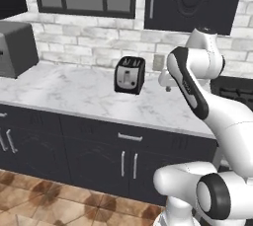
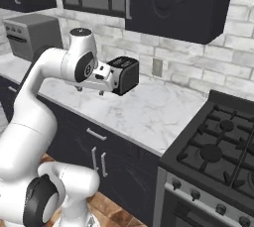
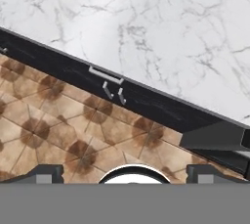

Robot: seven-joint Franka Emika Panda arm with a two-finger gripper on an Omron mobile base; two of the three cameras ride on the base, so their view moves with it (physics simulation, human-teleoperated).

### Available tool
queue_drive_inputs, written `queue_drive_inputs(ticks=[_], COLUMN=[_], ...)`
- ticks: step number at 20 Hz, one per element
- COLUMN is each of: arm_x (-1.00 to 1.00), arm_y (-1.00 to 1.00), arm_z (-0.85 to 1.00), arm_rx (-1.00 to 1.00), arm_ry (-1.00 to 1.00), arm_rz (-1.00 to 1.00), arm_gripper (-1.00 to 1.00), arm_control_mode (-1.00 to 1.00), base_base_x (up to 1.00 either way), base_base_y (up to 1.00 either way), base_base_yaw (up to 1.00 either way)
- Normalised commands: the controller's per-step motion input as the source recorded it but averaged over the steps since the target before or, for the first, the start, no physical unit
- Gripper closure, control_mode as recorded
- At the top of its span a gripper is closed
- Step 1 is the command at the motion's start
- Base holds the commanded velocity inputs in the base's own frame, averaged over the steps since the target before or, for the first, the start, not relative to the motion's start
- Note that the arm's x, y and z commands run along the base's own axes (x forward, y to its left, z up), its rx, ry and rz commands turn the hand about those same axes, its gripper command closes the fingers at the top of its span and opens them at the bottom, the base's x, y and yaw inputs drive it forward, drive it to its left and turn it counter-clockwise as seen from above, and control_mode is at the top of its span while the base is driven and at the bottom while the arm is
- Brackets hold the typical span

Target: Take a straw from the drawer in front and place it inside the glass cup on the dining counter.

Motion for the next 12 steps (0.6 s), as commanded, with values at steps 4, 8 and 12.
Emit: queue_drive_inputs(ticks=[4, 8, 12], arm_x=[0.0, 0.0, 0.0], arm_y=[0.0, 0.0, 0.0], arm_z=[0.0, 0.0, 0.0], arm_rx=[0.0, 0.0, 0.0], arm_ry=[0.0, 0.0, 0.0], arm_rz=[0.0, 0.0, 0.0], arm_gripper=[-1.0, -1.0, -1.0], arm_control_mode=[1.0, 1.0, 1.0], base_base_x=[-0.02, -0.21, -0.12], base_base_y=[-0.35, -0.09, 0.0], base_base_yaw=[0.18, 0.08, 0.02])
